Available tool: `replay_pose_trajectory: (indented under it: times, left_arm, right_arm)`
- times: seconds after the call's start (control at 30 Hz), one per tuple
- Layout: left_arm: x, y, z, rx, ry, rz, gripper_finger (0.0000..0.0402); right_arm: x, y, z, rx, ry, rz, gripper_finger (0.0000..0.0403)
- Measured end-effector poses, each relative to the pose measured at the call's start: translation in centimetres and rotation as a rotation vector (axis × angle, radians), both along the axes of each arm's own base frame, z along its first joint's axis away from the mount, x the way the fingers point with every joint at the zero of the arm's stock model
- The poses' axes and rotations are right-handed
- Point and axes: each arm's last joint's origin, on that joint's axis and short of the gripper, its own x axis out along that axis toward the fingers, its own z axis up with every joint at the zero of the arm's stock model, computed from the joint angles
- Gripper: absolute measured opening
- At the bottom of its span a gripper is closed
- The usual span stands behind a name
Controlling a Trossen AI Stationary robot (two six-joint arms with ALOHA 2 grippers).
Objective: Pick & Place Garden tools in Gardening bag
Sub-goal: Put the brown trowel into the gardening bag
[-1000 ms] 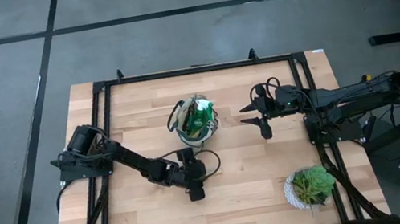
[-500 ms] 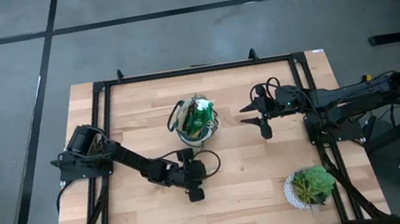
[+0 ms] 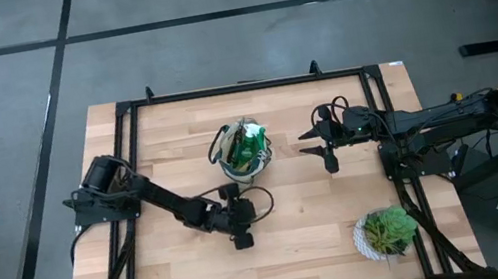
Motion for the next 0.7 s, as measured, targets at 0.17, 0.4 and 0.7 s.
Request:
replay_pose_trajectory:
  times: [0.17,0.4,0.7]
  left_arm:
    - [-0.1,0.2,0.8,0.010,-0.025,0.014,0.0067]
    - [-0.1,0.2,2.9,0.013,-0.087,-0.009,0.0069]
    - [-0.5,0.3,6.1,0.053,-0.187,-0.037,0.0069]
  right_arm:
    - [0.0,0.0,0.0,0.000,0.000,0.000,0.0181]
    - [0.0,0.0,0.0,0.000,0.000,0.000,0.0181]
    - [0.0,0.0,0.0,0.000,0.000,0.001,0.0181]
